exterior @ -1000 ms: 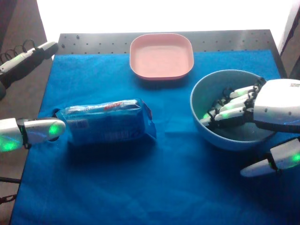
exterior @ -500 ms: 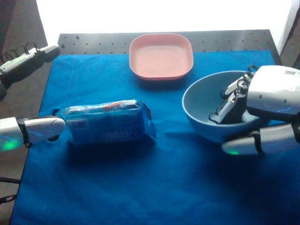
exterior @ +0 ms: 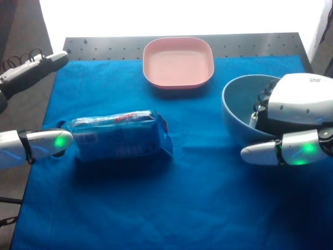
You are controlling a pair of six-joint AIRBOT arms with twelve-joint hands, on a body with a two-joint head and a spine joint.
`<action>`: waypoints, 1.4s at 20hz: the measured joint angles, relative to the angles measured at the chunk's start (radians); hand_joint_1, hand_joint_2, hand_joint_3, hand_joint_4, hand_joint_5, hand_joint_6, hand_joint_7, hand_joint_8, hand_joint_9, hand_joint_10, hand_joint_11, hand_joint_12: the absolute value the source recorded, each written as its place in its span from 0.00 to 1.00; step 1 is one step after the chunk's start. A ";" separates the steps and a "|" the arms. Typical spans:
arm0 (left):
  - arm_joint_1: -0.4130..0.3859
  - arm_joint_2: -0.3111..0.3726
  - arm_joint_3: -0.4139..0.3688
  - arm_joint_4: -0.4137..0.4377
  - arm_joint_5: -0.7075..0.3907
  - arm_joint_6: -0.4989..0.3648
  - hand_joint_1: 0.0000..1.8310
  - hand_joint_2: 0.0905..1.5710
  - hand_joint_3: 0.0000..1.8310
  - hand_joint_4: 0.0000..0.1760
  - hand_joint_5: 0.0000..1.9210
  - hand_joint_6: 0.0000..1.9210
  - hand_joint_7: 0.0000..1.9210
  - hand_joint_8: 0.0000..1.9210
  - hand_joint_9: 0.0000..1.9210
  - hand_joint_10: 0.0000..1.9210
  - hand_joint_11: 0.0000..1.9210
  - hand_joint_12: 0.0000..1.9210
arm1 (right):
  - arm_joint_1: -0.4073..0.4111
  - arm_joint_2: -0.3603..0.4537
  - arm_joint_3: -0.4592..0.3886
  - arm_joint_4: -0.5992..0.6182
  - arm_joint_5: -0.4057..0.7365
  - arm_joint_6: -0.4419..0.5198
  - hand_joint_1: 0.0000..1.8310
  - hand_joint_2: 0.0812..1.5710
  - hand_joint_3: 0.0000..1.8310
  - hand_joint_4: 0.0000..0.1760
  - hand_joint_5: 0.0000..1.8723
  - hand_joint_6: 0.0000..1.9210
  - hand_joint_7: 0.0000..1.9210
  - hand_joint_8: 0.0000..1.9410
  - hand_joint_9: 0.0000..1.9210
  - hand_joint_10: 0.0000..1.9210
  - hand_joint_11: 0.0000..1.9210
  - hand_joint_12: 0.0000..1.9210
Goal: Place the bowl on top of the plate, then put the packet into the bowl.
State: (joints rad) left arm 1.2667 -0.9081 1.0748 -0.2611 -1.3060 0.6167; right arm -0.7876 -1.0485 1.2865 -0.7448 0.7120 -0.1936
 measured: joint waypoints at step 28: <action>0.016 -0.006 0.001 -0.009 -0.022 -0.012 0.32 0.61 0.00 0.37 0.10 0.00 0.11 0.00 0.06 0.00 0.00 0.19 | 0.151 -0.092 0.133 0.322 0.070 -0.204 0.22 1.00 0.02 0.00 0.65 1.00 0.80 1.00 0.88 1.00 0.89 1.00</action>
State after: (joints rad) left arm 1.2831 -0.9138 1.0760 -0.2699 -1.3277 0.6044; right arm -0.6361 -1.1404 1.4193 -0.4225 0.7822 -0.3977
